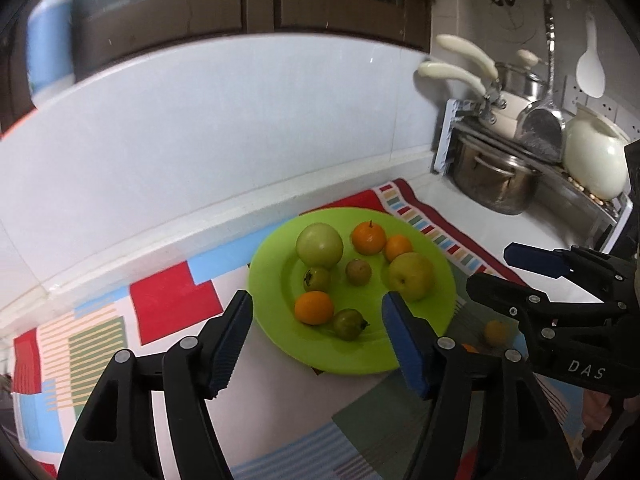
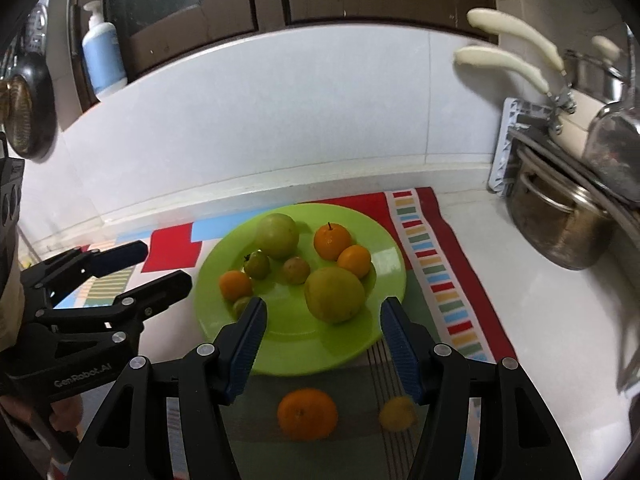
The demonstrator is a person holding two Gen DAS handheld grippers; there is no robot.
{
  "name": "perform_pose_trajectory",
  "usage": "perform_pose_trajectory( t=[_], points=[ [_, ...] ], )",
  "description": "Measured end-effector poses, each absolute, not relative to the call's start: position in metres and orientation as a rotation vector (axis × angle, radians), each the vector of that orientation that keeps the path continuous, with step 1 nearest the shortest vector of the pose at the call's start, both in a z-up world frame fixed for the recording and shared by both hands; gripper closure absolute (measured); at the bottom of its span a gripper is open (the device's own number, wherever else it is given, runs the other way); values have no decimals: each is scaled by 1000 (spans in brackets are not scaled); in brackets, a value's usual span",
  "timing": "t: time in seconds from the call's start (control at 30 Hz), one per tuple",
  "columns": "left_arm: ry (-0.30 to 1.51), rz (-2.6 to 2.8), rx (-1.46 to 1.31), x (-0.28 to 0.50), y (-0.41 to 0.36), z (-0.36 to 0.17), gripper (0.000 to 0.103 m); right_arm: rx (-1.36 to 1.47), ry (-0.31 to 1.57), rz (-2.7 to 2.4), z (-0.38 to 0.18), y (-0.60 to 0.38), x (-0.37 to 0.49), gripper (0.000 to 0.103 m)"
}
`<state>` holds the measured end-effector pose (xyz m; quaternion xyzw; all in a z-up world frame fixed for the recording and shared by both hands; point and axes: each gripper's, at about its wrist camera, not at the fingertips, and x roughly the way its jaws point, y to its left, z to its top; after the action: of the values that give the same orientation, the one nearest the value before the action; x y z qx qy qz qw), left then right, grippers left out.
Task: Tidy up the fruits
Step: 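Move both tools toward the last orange and small yellow fruit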
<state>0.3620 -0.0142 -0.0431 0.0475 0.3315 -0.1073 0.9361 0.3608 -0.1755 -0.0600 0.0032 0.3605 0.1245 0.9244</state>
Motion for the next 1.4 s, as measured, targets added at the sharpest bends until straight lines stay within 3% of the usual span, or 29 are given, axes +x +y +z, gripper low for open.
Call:
perform_pose_trajectory(
  t=[0.37, 0.67, 1.4],
  points=[
    [600, -234, 107, 312, -19, -14, 25, -4, 648, 214, -25, -184, 311, 33],
    [560, -263, 143, 278, -30, -8, 19, -36, 604, 182, -10, -195, 272, 32],
    [551, -347, 201, 272, -70, -37, 17, -120, 636, 230, -32, -221, 263, 32]
  ],
)
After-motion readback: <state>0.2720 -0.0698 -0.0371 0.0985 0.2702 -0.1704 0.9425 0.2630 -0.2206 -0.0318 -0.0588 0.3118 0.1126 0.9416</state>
